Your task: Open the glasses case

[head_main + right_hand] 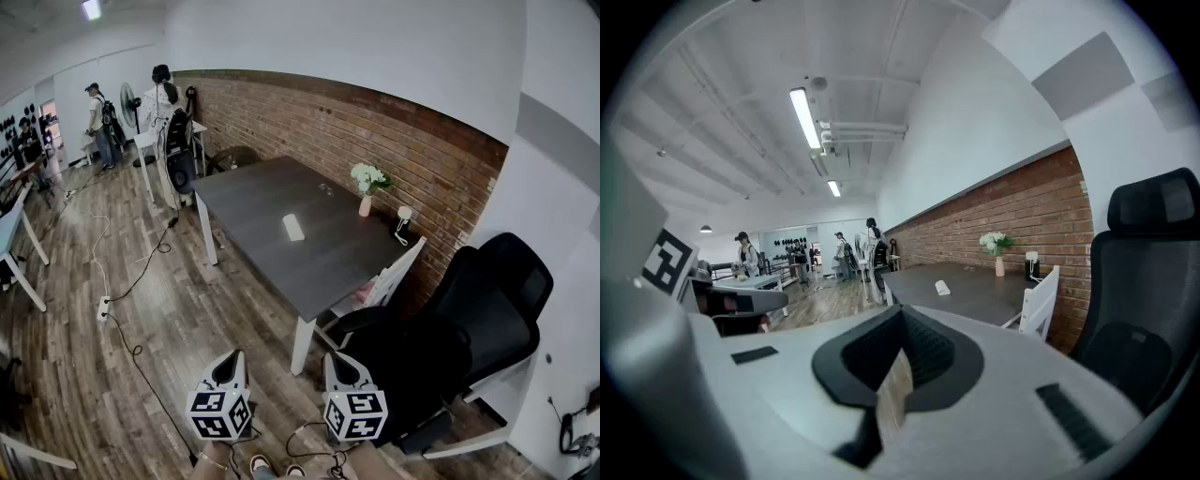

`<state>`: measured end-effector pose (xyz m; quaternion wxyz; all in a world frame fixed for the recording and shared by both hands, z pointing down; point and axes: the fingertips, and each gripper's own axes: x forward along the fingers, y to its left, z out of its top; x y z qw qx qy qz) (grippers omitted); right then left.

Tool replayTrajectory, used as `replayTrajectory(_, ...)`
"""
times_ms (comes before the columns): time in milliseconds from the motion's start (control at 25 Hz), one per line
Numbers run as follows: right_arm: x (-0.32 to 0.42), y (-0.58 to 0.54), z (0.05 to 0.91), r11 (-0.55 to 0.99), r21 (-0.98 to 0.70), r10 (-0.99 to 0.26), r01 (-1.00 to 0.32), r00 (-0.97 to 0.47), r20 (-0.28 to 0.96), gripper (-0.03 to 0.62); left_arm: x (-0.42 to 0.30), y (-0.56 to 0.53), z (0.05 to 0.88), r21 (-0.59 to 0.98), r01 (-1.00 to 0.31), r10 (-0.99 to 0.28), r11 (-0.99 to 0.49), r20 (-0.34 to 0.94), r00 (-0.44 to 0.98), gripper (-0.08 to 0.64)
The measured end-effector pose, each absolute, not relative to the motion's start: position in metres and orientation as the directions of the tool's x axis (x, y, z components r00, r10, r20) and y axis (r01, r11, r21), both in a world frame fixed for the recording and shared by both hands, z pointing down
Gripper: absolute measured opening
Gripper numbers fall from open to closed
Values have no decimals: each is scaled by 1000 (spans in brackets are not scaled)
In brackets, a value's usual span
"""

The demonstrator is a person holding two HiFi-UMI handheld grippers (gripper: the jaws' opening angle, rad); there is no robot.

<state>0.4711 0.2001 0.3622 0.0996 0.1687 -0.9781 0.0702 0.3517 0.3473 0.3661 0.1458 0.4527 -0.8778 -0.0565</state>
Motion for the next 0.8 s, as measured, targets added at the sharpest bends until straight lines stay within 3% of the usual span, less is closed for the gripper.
replayTrajectory(800, 461, 206, 366, 934, -114, -308, -339, -925, 224, 22, 346, 361, 381, 250, -758, -798, 602, 235, -556, -5)
